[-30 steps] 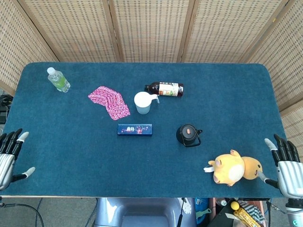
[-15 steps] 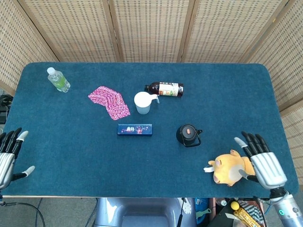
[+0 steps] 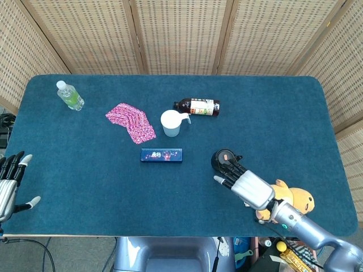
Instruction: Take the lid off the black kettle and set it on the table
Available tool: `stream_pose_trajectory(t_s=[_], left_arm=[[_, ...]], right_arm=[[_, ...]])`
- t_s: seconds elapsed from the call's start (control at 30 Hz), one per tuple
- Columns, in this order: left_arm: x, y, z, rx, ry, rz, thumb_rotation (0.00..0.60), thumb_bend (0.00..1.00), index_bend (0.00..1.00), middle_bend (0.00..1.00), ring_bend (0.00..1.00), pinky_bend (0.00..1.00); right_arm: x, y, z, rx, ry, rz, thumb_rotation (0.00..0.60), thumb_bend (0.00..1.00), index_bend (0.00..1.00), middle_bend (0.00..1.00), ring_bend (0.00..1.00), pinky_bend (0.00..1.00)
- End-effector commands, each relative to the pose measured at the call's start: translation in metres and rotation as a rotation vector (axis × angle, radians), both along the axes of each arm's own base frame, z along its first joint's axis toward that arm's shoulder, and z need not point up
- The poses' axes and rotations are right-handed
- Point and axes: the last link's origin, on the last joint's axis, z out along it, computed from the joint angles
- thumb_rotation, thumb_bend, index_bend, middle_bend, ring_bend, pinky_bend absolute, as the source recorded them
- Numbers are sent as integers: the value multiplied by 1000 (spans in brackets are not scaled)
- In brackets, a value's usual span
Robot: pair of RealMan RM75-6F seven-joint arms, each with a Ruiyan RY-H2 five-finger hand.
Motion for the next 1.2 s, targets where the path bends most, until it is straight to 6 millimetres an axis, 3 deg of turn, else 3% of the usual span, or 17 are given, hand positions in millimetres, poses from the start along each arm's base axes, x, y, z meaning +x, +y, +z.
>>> stream_pose_trajectory(t_s=[0.03,0.23,0.33,0.43,0.83,1.2], left_arm=[[-1,0,0,-1,-2,2,600,69,0,0,0,0],[-1,1,-1,-8,-2,3,600,69,0,0,0,0],[-1,1,2,-1,-11,3,600,69,0,0,0,0],[-2,1,2,-3,-11,4,600,69,0,0,0,0],[-1,1,1,-5,-9,4,600,69,0,0,0,0],[0,1,-2,-13,0,0,600,70,0,0,0,0]], right_arm=[[17,-12,-25,-21,88,132,600,885,0,0,0,0],[20,-23,-51,-84,210,241,600,886,0,0,0,0],[7,-31,-65,-124,319,260,600,885,0,0,0,0],[0,-32,-67,-142,358,254,600,886,0,0,0,0],[-26,-31,-56,-172,452,235,600,886,88,0,0,0],[-65,-30,-24,-226,517,198,600,885,121,13,0,0]])
